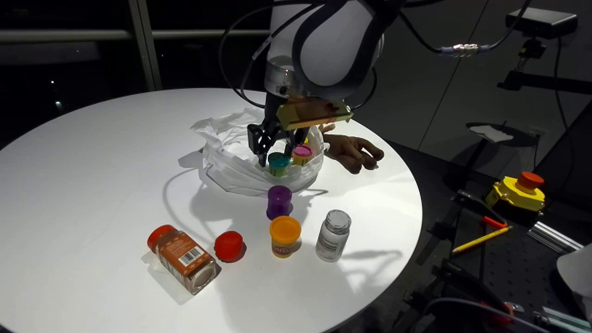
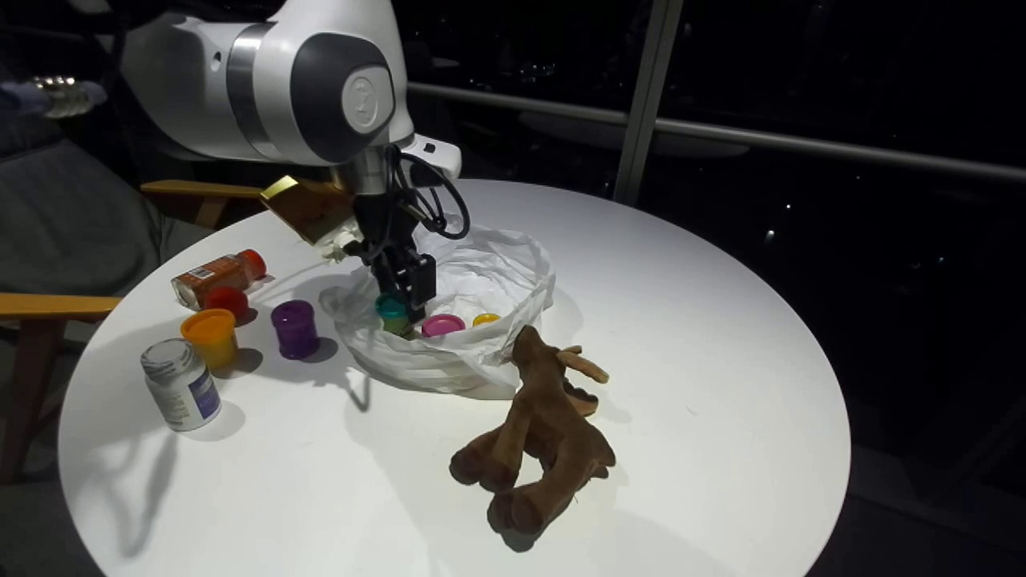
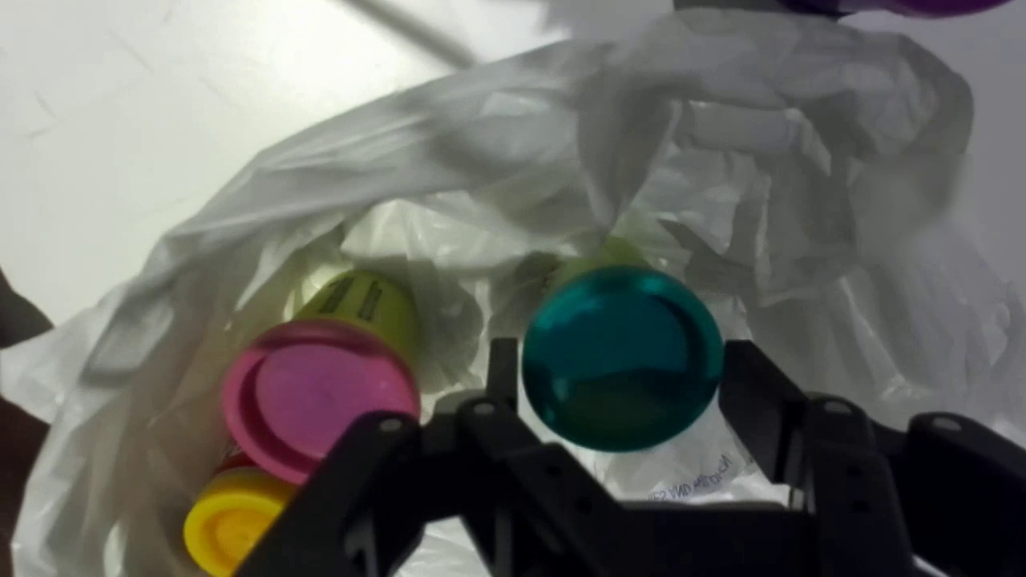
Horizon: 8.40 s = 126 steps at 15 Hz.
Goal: Put all the objects on the table into the plastic bag
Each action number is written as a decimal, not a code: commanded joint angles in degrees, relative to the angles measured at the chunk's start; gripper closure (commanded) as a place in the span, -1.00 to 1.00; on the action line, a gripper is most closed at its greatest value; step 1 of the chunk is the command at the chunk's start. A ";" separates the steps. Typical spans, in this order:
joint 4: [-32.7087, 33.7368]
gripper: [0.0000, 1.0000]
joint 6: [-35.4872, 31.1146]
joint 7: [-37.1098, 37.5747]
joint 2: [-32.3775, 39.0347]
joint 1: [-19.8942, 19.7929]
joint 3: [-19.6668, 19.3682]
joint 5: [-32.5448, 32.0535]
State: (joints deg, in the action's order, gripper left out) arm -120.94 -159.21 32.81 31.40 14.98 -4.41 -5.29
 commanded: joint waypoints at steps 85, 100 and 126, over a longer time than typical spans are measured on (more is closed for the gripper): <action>22.16 -0.45 13.57 -12.90 8.64 -10.54 0.29 2.40; -7.22 -1.00 4.01 8.35 -16.22 4.11 0.79 1.08; -7.96 0.04 1.00 15.34 -4.96 3.07 6.82 4.71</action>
State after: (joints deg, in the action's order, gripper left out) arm -130.47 -158.03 50.43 25.62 18.73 1.72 -2.88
